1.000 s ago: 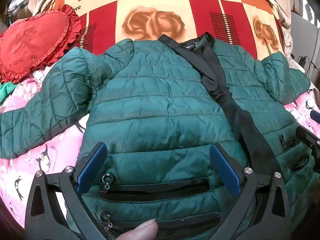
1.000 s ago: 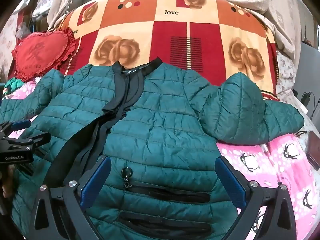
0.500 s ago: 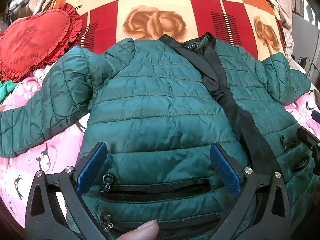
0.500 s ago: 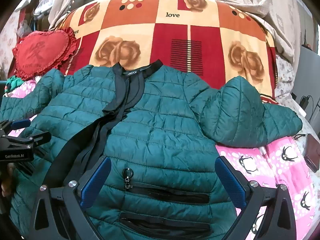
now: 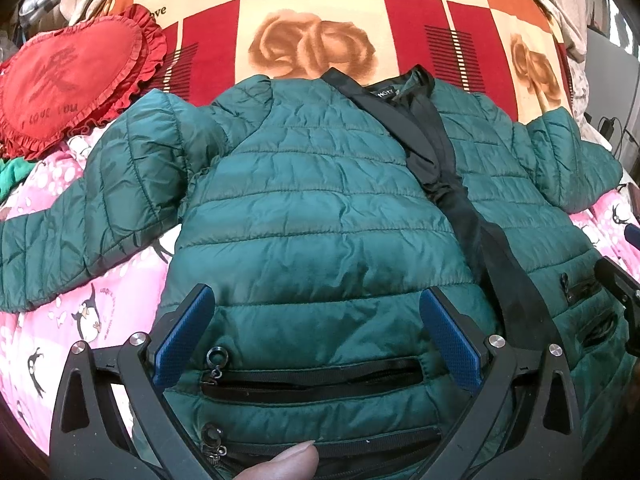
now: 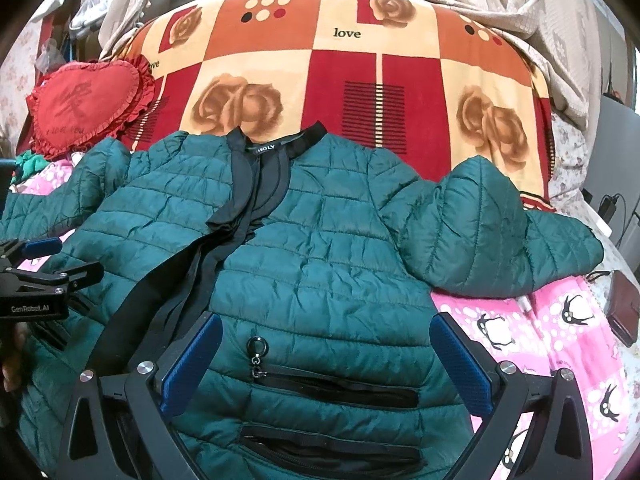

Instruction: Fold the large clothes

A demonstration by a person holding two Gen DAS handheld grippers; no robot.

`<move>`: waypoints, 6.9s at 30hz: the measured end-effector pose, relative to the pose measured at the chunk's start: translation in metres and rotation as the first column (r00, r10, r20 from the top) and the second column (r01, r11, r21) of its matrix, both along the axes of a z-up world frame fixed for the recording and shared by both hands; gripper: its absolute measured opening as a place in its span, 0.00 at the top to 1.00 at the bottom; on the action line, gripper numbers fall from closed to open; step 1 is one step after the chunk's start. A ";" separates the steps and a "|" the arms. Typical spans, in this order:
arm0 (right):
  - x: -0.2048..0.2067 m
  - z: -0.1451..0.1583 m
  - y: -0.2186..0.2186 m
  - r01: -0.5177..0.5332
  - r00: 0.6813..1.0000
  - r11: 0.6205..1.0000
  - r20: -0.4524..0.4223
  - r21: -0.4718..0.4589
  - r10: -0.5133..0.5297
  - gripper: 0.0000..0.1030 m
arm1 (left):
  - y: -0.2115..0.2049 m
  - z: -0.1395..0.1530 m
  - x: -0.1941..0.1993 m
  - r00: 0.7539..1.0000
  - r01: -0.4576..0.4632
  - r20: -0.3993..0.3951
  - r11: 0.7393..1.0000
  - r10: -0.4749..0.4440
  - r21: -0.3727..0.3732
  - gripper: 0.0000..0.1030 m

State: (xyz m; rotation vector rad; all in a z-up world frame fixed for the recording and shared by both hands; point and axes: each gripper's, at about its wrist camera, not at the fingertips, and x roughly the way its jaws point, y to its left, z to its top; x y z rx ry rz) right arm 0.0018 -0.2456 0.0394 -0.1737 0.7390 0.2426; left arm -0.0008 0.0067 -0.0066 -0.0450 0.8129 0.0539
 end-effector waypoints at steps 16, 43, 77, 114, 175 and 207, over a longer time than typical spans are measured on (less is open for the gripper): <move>0.000 0.000 0.001 -0.001 1.000 1.000 0.004 0.000 0.001 0.00 | 0.006 -0.002 0.003 1.000 -0.012 0.006 0.998 0.012 -0.057 0.00; -0.002 0.001 0.000 0.002 1.000 1.000 0.005 0.000 -0.002 0.00 | 0.019 0.000 0.005 0.999 -0.029 -0.018 0.993 0.027 -0.117 0.00; -0.003 0.001 0.002 -0.003 1.000 1.000 0.003 0.005 0.003 0.00 | 0.017 -0.003 0.006 1.000 -0.022 -0.014 0.993 0.021 -0.112 0.00; -0.004 0.001 0.002 -0.008 1.000 1.000 0.011 -0.008 0.008 0.00 | 0.016 -0.009 0.005 1.000 -0.019 -0.021 0.993 0.016 -0.118 0.00; 0.005 -0.023 0.022 -0.034 0.997 0.997 -0.076 -0.066 0.029 0.00 | 0.391 -0.022 -0.072 0.783 -0.490 0.112 0.717 0.612 -0.495 0.51; 0.047 0.026 -0.048 0.218 0.970 0.960 -0.146 0.177 -0.194 0.00 | 0.372 0.120 -0.096 0.645 -0.615 0.303 0.712 0.701 -0.339 0.88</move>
